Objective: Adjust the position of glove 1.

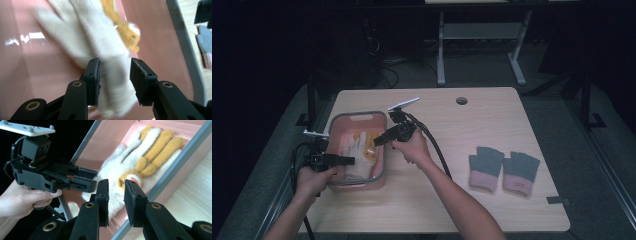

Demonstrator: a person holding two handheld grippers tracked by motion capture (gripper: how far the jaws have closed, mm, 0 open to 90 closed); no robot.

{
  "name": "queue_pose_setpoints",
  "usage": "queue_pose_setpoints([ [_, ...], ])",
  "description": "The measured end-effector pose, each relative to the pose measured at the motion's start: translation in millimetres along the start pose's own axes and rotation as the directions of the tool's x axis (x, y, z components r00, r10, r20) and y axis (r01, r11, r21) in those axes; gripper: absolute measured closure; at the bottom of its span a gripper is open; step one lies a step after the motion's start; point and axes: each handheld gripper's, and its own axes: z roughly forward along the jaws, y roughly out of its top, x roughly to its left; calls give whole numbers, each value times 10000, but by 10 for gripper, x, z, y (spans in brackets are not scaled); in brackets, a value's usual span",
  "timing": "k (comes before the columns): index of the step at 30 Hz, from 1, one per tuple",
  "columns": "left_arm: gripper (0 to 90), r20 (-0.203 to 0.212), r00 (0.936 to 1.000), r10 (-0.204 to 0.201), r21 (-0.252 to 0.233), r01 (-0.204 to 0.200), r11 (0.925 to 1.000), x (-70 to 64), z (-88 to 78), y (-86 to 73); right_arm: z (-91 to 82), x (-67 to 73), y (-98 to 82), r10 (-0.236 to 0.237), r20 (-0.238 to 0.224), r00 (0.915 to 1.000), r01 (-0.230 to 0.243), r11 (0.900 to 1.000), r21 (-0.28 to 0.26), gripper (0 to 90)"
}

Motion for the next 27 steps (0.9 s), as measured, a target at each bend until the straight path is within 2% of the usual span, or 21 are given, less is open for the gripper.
queue_pose_setpoints([
  [3,596,-38,10000,75,-162,-75,9998,-10,-49,19,-23,0,-6,7,-44,10000,-8,10000,-53,727],
  [5,592,-161,9998,112,-500,-120,9987,-27,-83,24,-44,2,-14,9,-62,10000,-9,10000,-80,724],
  [6,593,-138,9997,200,-527,-207,9984,-26,-97,30,-54,2,-18,-19,-57,10000,19,9999,-108,721],
  [8,592,-77,9999,115,-667,-120,9977,-55,-104,36,-80,-2,-28,-11,-50,10000,11,9999,-142,716],
  [16,570,154,9984,537,-797,-523,9954,-213,-95,95,-228,-48,-67,-9,-46,10000,7,9992,-399,692],
  [27,488,602,9930,1012,-1335,-924,9867,-446,-99,172,-459,-103,-129,26,116,9999,-18,9978,-665,663],
])
